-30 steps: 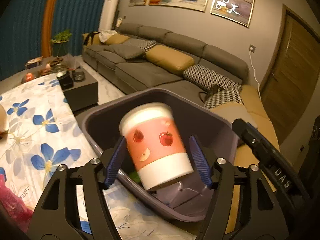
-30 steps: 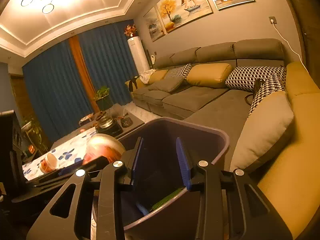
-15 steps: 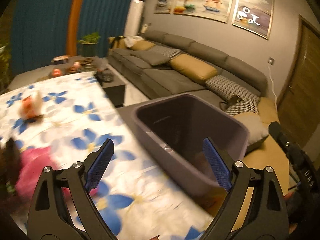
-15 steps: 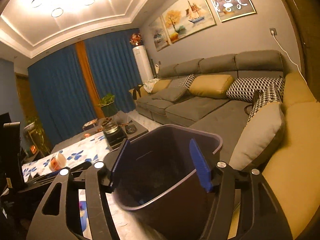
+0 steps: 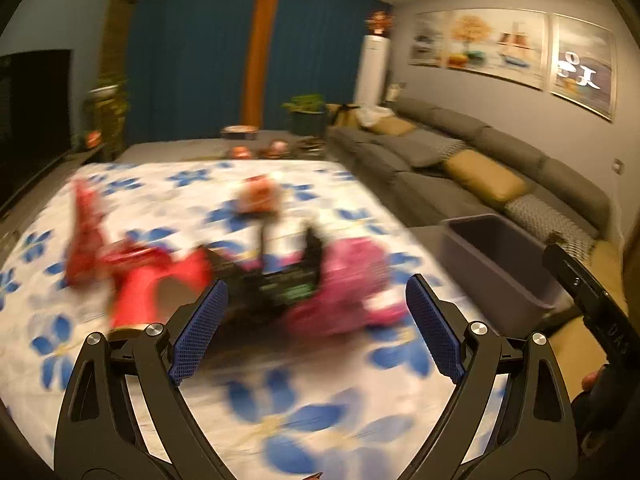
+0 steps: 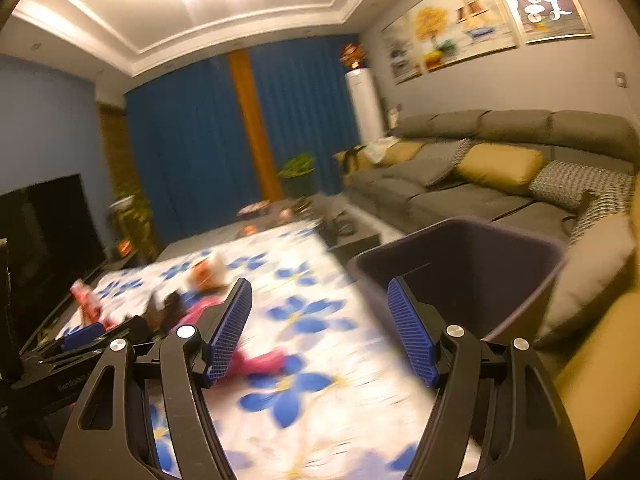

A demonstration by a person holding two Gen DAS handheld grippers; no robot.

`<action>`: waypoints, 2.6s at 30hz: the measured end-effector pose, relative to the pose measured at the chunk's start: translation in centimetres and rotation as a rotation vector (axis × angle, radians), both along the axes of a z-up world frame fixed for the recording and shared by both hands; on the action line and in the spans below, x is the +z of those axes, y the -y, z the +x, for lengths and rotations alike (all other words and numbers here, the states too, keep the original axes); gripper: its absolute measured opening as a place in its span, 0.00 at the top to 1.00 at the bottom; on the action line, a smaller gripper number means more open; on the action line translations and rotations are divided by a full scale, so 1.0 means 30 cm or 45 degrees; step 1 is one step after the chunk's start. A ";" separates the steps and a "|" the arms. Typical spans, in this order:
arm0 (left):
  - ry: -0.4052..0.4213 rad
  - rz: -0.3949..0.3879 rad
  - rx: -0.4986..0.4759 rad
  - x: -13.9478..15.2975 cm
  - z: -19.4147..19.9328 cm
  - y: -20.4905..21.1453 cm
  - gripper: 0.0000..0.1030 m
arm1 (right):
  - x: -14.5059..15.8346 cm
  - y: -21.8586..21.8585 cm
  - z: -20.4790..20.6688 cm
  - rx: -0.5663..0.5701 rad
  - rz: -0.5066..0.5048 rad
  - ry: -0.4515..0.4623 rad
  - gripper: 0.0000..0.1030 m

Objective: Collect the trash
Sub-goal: 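Move both tools back over the table toward the remaining trash, then close the right tool on the black plastic bag while the left grasps the red paper cup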

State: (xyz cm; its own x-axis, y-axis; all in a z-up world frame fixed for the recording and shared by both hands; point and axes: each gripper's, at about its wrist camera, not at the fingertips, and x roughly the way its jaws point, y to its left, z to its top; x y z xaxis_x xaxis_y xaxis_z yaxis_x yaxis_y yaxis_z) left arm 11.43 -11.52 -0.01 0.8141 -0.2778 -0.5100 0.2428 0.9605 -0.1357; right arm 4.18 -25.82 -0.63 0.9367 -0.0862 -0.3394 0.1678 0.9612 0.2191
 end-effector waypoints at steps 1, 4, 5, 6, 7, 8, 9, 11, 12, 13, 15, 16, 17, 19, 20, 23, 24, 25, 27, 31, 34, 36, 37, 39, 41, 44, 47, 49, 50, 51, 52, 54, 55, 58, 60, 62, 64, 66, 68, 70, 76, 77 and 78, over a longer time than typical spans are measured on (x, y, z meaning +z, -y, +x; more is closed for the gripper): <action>-0.006 0.007 0.031 -0.008 -0.003 -0.039 0.14 | -0.006 -0.030 0.013 0.027 0.000 -0.011 0.32; -0.015 0.008 0.126 -0.034 -0.010 -0.171 0.14 | -0.014 -0.115 0.041 0.085 -0.014 -0.034 0.32; -0.019 0.005 0.152 -0.042 -0.011 -0.211 0.14 | -0.018 -0.141 0.046 0.101 -0.018 -0.041 0.32; -0.020 0.001 0.168 -0.051 -0.013 -0.245 0.14 | -0.020 -0.165 0.049 0.115 -0.022 -0.048 0.32; -0.022 0.000 0.187 -0.059 -0.014 -0.277 0.14 | -0.022 -0.195 0.052 0.136 -0.028 -0.055 0.32; -0.027 0.004 0.209 -0.067 -0.014 -0.307 0.14 | -0.023 -0.211 0.050 0.146 -0.034 -0.057 0.32; -0.029 0.005 0.220 -0.072 -0.013 -0.324 0.14 | -0.027 -0.228 0.051 0.157 -0.045 -0.060 0.32; -0.044 -0.007 0.241 -0.088 -0.011 -0.368 0.14 | -0.033 -0.266 0.053 0.172 -0.068 -0.069 0.32; -0.049 -0.012 0.244 -0.097 -0.015 -0.374 0.14 | -0.035 -0.284 0.054 0.178 -0.073 -0.075 0.32; -0.052 -0.017 0.247 -0.103 -0.014 -0.388 0.14 | -0.035 -0.299 0.065 0.181 -0.074 -0.078 0.32; -0.056 -0.025 0.245 -0.114 -0.017 -0.414 0.14 | -0.039 -0.323 0.073 0.185 -0.075 -0.087 0.32; -0.061 -0.024 0.249 -0.119 -0.016 -0.427 0.14 | -0.038 -0.334 0.078 0.189 -0.076 -0.089 0.32; -0.067 -0.021 0.255 -0.124 -0.013 -0.439 0.14 | -0.041 -0.343 0.079 0.194 -0.078 -0.090 0.32; -0.072 -0.025 0.263 -0.136 -0.016 -0.464 0.14 | -0.042 -0.372 0.088 0.209 -0.088 -0.094 0.32; -0.072 -0.027 0.274 -0.136 -0.015 -0.480 0.14 | -0.044 -0.388 0.094 0.220 -0.092 -0.097 0.32; -0.062 -0.035 0.302 -0.131 -0.018 -0.511 0.14 | -0.056 -0.440 0.120 0.250 -0.109 -0.107 0.32; -0.059 -0.037 0.311 -0.131 -0.017 -0.523 0.14 | -0.062 -0.459 0.133 0.264 -0.119 -0.113 0.33; -0.057 -0.038 0.318 -0.131 -0.017 -0.532 0.14 | -0.066 -0.472 0.144 0.275 -0.122 -0.118 0.33; -0.056 -0.038 0.328 -0.131 -0.013 -0.548 0.14 | -0.070 -0.489 0.166 0.293 -0.124 -0.126 0.35; -0.070 -0.033 0.333 -0.143 -0.004 -0.562 0.14 | -0.093 -0.533 0.228 0.332 -0.131 -0.157 0.40; -0.077 -0.023 0.327 -0.151 0.004 -0.566 0.14 | -0.112 -0.554 0.268 0.347 -0.133 -0.187 0.49; -0.080 -0.018 0.322 -0.153 0.009 -0.570 0.14 | -0.120 -0.561 0.293 0.353 -0.126 -0.201 0.51; -0.081 -0.017 0.320 -0.156 0.010 -0.571 0.14 | -0.124 -0.564 0.301 0.355 -0.126 -0.205 0.52; -0.085 -0.014 0.316 -0.161 0.015 -0.570 0.14 | -0.132 -0.571 0.319 0.367 -0.128 -0.220 0.55; -0.089 -0.010 0.308 -0.166 0.019 -0.566 0.14 | -0.141 -0.579 0.337 0.379 -0.131 -0.235 0.57; -0.098 0.002 0.289 -0.176 0.028 -0.556 0.14 | -0.160 -0.588 0.362 0.396 -0.132 -0.265 0.67; -0.107 0.004 0.284 -0.184 0.037 -0.551 0.14 | -0.173 -0.592 0.375 0.406 -0.135 -0.283 0.79; -0.109 0.012 0.281 -0.188 0.044 -0.545 0.14 | -0.177 -0.593 0.378 0.408 -0.143 -0.284 0.86; -0.108 0.015 0.279 -0.189 0.045 -0.540 0.14 | -0.179 -0.594 0.377 0.409 -0.145 -0.284 0.90; -0.107 0.024 0.275 -0.191 0.047 -0.534 0.14 | -0.181 -0.594 0.376 0.409 -0.146 -0.283 0.94; -0.107 0.031 0.273 -0.194 0.050 -0.530 0.14 | -0.182 -0.593 0.376 0.406 -0.147 -0.280 0.96; -0.111 0.046 0.266 -0.198 0.055 -0.521 0.14 | -0.174 -0.585 0.367 0.398 -0.140 -0.255 0.98; -0.112 0.046 0.261 -0.198 0.057 -0.518 0.14 | -0.168 -0.581 0.362 0.394 -0.138 -0.244 0.98; -0.111 0.069 0.260 -0.197 0.066 -0.507 0.14 | -0.140 -0.563 0.339 0.386 -0.127 -0.199 0.99; -0.124 0.080 0.249 -0.201 0.075 -0.499 0.14 | -0.119 -0.549 0.320 0.378 -0.123 -0.169 0.99; -0.131 0.090 0.241 -0.203 0.085 -0.492 0.17 | -0.100 -0.538 0.306 0.372 -0.115 -0.143 0.99; -0.137 0.107 0.225 -0.206 0.096 -0.479 0.22 | -0.082 -0.526 0.291 0.370 -0.109 -0.122 0.99; -0.162 0.123 0.207 -0.213 0.110 -0.468 0.35 | -0.066 -0.515 0.278 0.367 -0.101 -0.104 0.99; -0.190 0.127 0.195 -0.223 0.123 -0.464 0.46 | -0.053 -0.509 0.266 0.366 -0.098 -0.089 0.99; -0.220 0.114 0.181 -0.233 0.137 -0.466 0.58 | -0.040 -0.504 0.253 0.368 -0.092 -0.073 0.99; -0.252 0.072 0.188 -0.247 0.144 -0.483 0.91 | -0.001 -0.485 0.214 0.369 -0.085 -0.032 0.99; -0.246 0.072 0.193 -0.246 0.139 -0.486 0.96 | 0.004 -0.480 0.209 0.369 -0.082 -0.028 0.99; -0.237 0.074 0.196 -0.242 0.135 -0.487 0.98 | 0.007 -0.476 0.205 0.369 -0.078 -0.026 0.99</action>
